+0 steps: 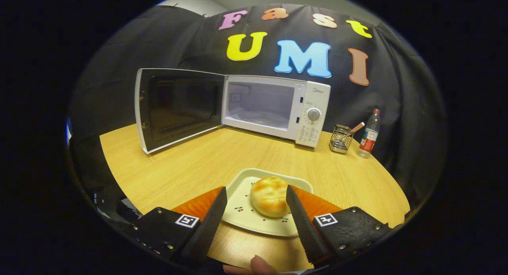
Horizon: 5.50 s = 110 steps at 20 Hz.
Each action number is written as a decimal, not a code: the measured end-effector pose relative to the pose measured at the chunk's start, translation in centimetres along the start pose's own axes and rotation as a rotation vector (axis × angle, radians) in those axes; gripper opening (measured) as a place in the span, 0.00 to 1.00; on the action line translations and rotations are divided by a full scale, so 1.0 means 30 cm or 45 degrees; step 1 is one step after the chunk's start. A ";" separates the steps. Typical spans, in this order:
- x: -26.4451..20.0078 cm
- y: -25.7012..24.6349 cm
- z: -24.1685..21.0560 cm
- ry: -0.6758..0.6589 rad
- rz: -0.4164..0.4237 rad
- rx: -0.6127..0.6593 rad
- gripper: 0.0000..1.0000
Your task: Open the microwave, put the food inside, and close the microwave door.
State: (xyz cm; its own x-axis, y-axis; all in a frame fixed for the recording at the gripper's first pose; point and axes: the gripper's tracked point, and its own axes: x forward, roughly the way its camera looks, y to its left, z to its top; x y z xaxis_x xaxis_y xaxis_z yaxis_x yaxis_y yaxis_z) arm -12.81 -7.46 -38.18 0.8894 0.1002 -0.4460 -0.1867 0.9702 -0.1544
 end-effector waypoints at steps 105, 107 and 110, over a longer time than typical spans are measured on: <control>-0.068 1.031 0.938 -0.651 0.868 -0.015 0.66; -0.073 1.102 0.917 -0.628 0.894 0.034 0.45; -0.039 1.194 0.882 -0.588 0.894 0.078 0.33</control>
State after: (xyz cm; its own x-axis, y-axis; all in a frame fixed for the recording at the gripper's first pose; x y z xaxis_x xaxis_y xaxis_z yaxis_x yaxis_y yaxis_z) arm -9.50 33.00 -19.84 0.6591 0.7519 -0.0128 -0.7490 0.6579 0.0780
